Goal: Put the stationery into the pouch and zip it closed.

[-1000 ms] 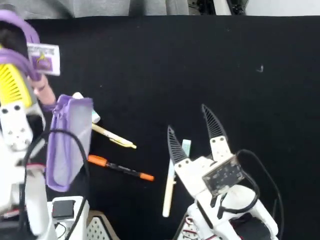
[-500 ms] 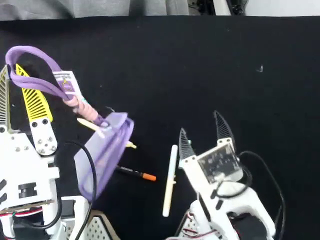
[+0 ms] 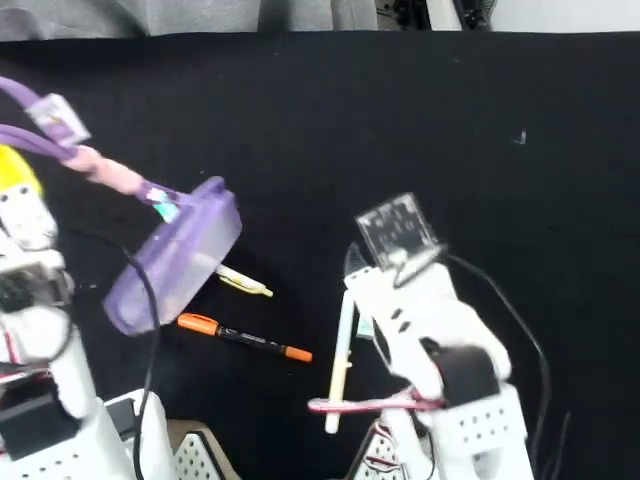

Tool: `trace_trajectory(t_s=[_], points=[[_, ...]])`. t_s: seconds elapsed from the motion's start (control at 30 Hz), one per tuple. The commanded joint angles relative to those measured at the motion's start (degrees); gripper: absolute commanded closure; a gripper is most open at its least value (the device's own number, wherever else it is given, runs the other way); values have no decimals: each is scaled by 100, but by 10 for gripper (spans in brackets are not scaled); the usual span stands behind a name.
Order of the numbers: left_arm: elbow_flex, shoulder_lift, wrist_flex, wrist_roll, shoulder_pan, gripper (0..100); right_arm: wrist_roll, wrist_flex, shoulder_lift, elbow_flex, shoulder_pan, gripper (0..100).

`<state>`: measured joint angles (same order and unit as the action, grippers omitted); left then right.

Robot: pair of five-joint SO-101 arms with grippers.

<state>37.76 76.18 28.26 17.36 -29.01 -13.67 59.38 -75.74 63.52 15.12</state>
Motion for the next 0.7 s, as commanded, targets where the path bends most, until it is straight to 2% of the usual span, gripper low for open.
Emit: trace_trajectory(t_s=[0.0, 0.13, 0.47, 0.67], points=[[-901, -343, 299, -237, -514, 972, 53, -220, 418, -31, -53, 720], [-1297, -589, 431, -211, -796, 972, 53, -229, 708, -31, -53, 720], [-2290, -1275, 448, -202, -892, 972, 79, -255, 1305, -92, -53, 720], [-2431, -1837, 387, -202, -1789, 972, 88, -220, 2070, -382, -53, 720]])
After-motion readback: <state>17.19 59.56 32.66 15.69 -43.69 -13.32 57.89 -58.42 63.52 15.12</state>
